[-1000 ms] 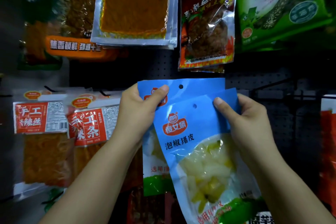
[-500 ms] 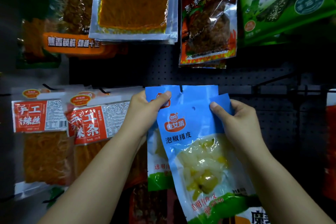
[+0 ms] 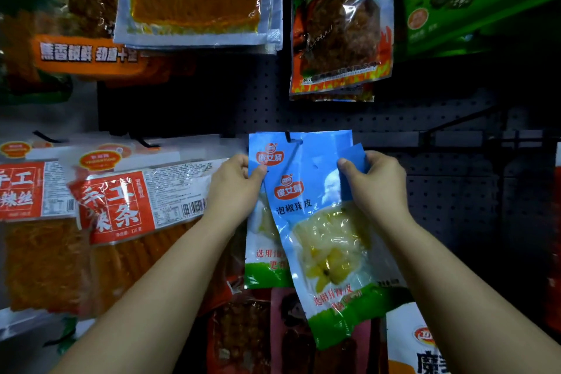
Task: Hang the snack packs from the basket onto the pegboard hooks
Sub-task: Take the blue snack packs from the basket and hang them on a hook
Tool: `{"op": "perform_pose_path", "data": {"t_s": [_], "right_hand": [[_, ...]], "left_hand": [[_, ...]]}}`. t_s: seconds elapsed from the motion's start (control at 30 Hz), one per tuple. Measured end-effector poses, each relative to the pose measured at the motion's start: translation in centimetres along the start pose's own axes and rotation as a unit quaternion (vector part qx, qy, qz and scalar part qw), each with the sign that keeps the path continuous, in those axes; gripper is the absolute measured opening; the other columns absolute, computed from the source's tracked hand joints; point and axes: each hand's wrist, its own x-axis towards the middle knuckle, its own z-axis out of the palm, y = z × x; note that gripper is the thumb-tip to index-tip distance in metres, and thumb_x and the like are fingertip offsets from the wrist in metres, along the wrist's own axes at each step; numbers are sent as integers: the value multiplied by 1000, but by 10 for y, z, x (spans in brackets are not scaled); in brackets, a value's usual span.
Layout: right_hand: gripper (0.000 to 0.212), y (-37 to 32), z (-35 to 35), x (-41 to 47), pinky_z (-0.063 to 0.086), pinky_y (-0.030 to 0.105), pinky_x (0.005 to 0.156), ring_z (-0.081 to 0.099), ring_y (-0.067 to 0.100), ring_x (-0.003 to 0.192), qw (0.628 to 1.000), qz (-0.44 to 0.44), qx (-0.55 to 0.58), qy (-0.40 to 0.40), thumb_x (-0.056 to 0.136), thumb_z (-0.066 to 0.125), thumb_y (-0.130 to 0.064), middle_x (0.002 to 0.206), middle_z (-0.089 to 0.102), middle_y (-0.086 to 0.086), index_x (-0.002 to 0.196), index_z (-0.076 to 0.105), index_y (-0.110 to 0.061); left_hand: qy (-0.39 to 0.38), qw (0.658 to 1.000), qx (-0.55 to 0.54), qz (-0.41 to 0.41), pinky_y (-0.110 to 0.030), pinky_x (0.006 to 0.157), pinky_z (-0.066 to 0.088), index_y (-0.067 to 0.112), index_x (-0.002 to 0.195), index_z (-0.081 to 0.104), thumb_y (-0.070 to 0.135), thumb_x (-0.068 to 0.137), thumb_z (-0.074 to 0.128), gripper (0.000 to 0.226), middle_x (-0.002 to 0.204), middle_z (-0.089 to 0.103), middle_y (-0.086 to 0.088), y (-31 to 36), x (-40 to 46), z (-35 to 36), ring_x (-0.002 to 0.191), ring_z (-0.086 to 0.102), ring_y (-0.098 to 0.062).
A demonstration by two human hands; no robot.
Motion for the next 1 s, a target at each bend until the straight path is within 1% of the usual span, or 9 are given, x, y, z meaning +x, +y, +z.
{"op": "perform_pose_path", "data": {"t_s": [0.13,0.3,0.37,0.47,0.6,0.67,0.73,0.87,1.0], "right_hand": [[16,2,5,5,43,32,61,61,29,77,999,-17,-47,9,88,60,-31,73,63,3,77,59,-18],[21,5,3,2,49,40,72,60,32,86,998,-38,-47,26,87,63,-31,87,66,9,85,60,-11],[17,7,-3,-2,49,34,72,60,22,84,998,-48,-6,42,85,66,-28,86,65,1,86,60,-13],[17,4,-13,-13,42,11,52,58,2,68,995,-68,65,30,85,68,-25,74,61,-12,74,55,-24],[14,-12,-18,-31,49,16,54,63,0,68,984,-98,148,-6,85,68,-23,74,66,-8,77,58,-21],[13,-21,-19,-38,53,23,58,65,4,71,978,-108,180,-2,86,67,-22,76,67,-6,78,57,-19],[12,-29,-20,-42,54,31,63,65,7,73,972,-112,207,8,87,66,-22,79,68,-5,81,57,-19],[12,-44,-20,-49,55,32,62,65,4,72,959,-132,249,17,89,63,-27,78,66,-12,80,55,-28],[11,-57,-20,-55,53,22,60,64,1,71,948,-162,275,8,87,60,-31,77,66,-13,79,52,-33]], "left_hand": [[18,997,76,21,-24,54,38,14,86,58,27,91,58,14,70,57,4,2,6,7,72,57,-16],[35,998,52,16,-21,54,37,16,93,56,27,92,55,11,85,64,1,2,2,8,72,58,-12],[28,999,-22,17,-26,64,46,21,100,52,26,93,55,9,102,67,-2,3,-3,6,84,62,-15],[-9,997,-55,59,-37,88,50,30,117,40,30,92,55,29,125,56,-1,3,-13,2,108,57,-14],[-5,993,-56,103,-27,111,26,27,148,15,49,81,52,80,154,23,6,7,-30,-9,139,26,-6],[-6,991,-70,116,-11,102,26,37,144,22,51,79,51,72,146,29,21,14,-40,-16,129,30,12],[-16,988,-85,131,-2,86,35,52,123,38,49,80,57,47,125,41,36,20,-49,-22,109,41,24],[-17,971,-221,85,-15,60,52,35,88,60,50,64,70,30,84,71,16,31,-59,-32,76,68,1],[-5,950,-299,87,-19,54,53,29,71,62,36,63,76,17,69,71,6,37,-58,-42,63,68,-8]]}}
